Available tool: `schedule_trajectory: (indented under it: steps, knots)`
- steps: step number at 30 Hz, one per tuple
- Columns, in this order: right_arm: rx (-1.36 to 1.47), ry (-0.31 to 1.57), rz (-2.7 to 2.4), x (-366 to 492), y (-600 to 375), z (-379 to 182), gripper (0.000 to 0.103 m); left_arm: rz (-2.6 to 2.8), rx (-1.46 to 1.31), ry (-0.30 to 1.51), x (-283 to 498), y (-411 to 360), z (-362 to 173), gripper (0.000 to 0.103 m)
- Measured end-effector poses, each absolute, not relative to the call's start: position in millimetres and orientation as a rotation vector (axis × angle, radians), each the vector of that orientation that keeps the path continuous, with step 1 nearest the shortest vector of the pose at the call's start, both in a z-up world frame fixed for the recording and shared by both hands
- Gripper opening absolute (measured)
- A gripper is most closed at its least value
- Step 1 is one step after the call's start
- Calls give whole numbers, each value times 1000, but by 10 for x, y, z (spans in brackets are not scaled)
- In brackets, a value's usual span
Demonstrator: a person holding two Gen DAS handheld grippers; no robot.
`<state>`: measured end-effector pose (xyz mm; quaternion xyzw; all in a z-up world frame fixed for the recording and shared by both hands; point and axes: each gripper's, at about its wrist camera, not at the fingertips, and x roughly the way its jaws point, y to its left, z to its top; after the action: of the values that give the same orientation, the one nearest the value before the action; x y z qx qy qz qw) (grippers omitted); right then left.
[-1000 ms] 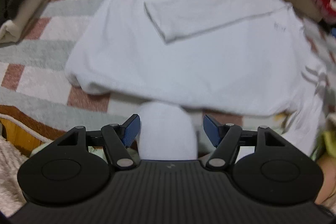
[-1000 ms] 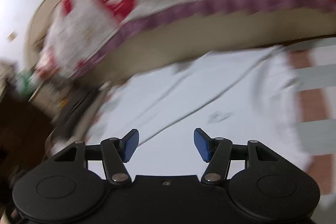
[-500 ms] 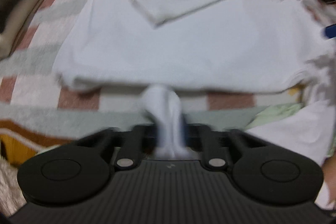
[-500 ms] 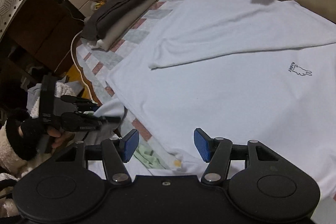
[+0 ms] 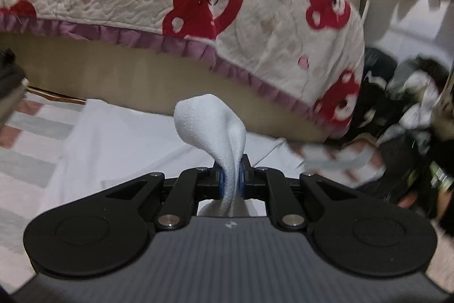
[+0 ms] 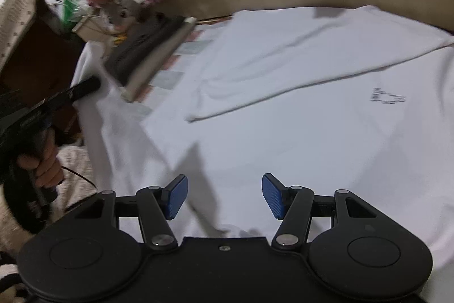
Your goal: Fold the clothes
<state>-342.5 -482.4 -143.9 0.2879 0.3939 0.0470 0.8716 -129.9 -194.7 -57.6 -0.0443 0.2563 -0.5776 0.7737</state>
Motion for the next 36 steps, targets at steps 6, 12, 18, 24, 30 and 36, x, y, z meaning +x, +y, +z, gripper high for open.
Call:
schedule_trajectory:
  steps: [6,12,18,24,30,36]
  knots:
    - [602,848,128,-3334,-4777,-1565,64,-1184,-175,534,-778,-2039,-582,10]
    - [548,816,-288,-3463,-5036,-1575,64,-1088,-183,503,-436,-2329,-867,10]
    - [1030,615,-582,-4282,-5837,-1678,64,-1052,-189,509,-472,-2354,-1064,9]
    - [1288,584,-593,-4583,-6032,-1922,64,-921,-310,475,-191,-2037,-1060,9]
    - [1258,804,-542,-4319,-6011,-2109,64,-948,-263,567,-7,-2189,-1300,9]
    - [1189,745,-435,-4258,-5913,-1962,64,-1013,-190,490,-25,-2486,-1185,9]
